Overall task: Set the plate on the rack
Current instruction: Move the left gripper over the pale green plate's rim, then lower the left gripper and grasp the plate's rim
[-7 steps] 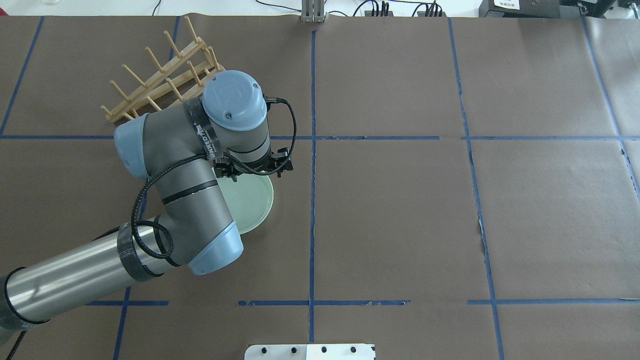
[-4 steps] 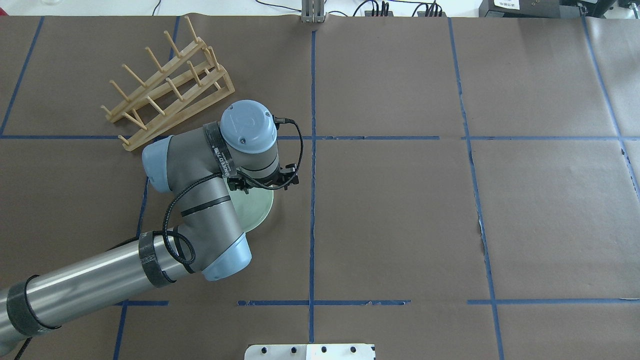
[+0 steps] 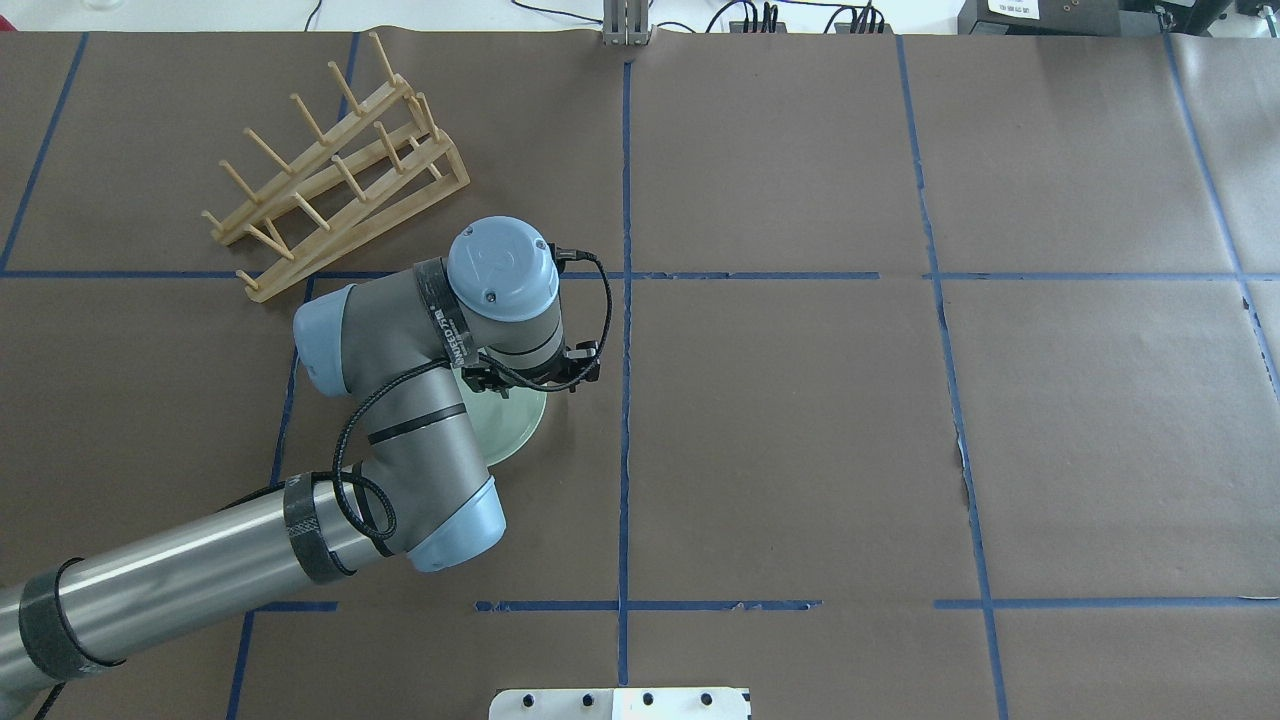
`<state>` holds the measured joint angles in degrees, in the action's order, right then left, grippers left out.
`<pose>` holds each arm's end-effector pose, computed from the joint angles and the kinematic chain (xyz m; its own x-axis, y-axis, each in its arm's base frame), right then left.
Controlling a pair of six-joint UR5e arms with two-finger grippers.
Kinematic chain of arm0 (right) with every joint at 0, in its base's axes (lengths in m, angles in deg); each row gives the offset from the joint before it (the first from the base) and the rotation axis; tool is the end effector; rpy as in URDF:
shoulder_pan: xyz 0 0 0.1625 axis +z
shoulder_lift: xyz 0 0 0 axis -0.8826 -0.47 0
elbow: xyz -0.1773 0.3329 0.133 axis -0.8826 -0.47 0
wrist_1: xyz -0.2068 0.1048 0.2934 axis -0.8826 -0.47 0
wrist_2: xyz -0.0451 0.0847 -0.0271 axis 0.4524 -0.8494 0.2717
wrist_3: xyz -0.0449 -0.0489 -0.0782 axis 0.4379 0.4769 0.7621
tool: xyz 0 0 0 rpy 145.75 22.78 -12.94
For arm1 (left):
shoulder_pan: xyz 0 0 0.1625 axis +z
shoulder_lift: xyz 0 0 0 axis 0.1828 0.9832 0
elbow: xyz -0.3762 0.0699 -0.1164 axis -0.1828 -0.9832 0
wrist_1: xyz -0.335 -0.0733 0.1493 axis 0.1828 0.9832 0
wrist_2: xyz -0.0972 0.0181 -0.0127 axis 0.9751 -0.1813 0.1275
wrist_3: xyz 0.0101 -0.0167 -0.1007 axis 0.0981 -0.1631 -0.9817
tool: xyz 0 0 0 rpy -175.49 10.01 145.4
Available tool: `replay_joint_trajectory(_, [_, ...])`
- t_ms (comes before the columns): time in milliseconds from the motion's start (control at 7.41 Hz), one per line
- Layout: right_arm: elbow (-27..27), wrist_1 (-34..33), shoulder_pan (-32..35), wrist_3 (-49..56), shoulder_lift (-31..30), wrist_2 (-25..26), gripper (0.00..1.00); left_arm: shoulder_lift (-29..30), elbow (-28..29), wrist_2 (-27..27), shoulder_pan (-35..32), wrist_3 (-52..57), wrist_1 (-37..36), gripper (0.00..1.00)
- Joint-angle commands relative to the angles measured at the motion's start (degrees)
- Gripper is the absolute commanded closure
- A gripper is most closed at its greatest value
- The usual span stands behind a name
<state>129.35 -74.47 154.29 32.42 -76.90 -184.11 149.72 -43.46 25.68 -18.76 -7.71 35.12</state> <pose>0.0810 -0.3920 0.6754 0.7435 0.0341 0.6679 0.0107 0.9980 -0.0630 0.5470 -0.4244 0.2471 0.7146 -0.0953 -0.6930 0.0990 0.9945 -0.0346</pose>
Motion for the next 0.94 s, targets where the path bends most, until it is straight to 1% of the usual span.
replay_joint_trajectory(0, [0.0, 0.01, -0.04, 0.0, 0.0, 0.0, 0.0, -0.69, 0.51, 0.0, 0.28, 0.03, 1.89, 0.33])
replay_joint_trajectory(270, [0.0, 0.01, -0.04, 0.0, 0.0, 0.0, 0.0, -0.78, 0.52, 0.0, 0.46, 0.12, 2.25, 0.39])
replay_joint_trajectory(405, [0.0, 0.01, -0.04, 0.0, 0.0, 0.0, 0.0, -0.78, 0.43, 0.0, 0.46, 0.12, 2.25, 0.48])
replay_joint_trajectory(675, [0.0, 0.01, -0.04, 0.0, 0.0, 0.0, 0.0, -0.78, 0.17, 0.0, 0.46, 0.03, 2.17, 0.97])
replay_joint_trajectory(810, [0.0, 0.01, -0.04, 0.0, 0.0, 0.0, 0.0, -0.78, 0.08, 0.0, 0.46, -0.06, 2.08, 1.0])
